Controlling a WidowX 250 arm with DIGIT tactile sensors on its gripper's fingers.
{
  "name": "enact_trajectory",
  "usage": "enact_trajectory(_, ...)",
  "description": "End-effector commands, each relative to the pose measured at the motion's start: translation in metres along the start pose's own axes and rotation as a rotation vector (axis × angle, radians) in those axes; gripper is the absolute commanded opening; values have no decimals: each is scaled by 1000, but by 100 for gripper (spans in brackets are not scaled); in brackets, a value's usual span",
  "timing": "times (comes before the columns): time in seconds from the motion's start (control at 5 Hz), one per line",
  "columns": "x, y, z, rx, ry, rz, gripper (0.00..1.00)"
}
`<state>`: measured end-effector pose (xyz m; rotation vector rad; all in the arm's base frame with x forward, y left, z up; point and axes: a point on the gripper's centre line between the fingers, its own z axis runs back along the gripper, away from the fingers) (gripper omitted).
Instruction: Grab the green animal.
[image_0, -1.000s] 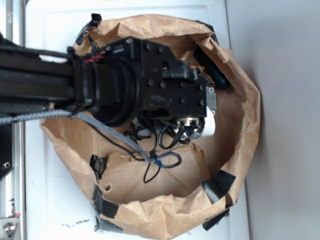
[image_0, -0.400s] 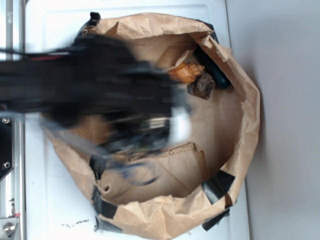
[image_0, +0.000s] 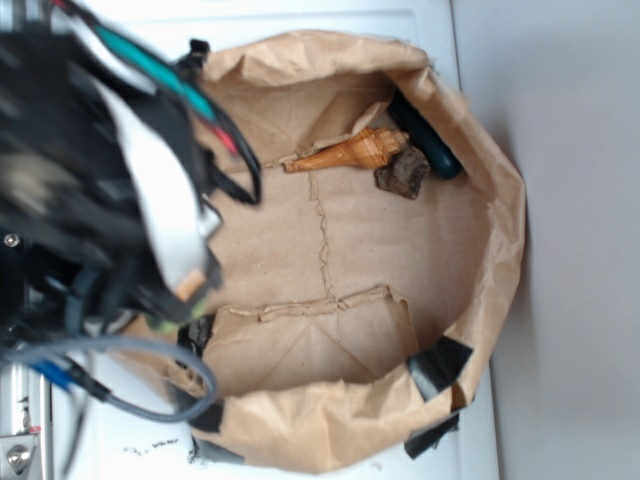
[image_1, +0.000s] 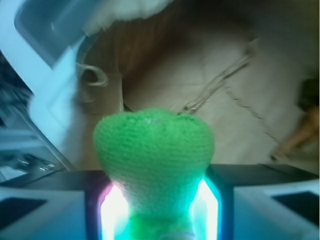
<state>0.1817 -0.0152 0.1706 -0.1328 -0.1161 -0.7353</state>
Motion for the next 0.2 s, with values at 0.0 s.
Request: enact_trajectory(0.0, 13, 32, 16, 43, -81, 217, 0)
